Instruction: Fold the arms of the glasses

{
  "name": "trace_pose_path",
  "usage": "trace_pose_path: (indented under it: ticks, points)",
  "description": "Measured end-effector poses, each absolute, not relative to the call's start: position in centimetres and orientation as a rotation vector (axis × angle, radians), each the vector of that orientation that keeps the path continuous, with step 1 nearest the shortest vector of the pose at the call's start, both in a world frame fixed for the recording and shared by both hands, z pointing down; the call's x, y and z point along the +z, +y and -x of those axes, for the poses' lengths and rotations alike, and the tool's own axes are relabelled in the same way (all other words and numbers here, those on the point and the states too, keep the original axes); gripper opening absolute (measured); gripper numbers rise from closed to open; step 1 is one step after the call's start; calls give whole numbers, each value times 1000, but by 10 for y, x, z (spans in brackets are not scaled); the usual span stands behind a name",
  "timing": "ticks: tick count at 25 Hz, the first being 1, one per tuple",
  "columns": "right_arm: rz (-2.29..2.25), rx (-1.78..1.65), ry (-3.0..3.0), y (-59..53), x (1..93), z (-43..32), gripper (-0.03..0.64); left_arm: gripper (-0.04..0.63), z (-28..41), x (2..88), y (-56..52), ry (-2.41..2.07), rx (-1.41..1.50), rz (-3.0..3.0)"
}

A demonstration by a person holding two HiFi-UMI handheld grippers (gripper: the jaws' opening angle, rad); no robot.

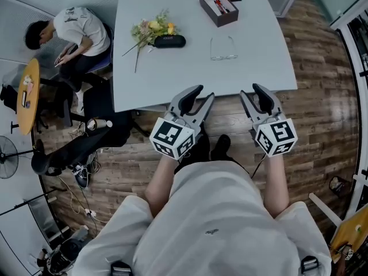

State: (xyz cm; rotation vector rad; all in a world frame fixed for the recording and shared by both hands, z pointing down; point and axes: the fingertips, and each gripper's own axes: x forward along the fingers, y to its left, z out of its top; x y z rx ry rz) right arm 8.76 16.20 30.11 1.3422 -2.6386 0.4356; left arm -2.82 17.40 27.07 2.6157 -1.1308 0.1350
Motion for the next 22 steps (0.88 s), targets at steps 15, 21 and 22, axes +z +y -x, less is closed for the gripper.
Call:
trace_pose_path:
  ticks: [15, 21, 22]
  points:
    - [-1382, 438, -2538, 90, 306, -54, 187, 144, 53, 280, 93, -960, 140, -2649]
    - [-1438, 447, -2491, 67, 309, -49, 190, 147, 52, 286, 68, -860, 171, -2675]
    - [-1454, 453, -2479, 64, 311, -50, 190, 147, 52, 287, 66, -836, 179, -2680]
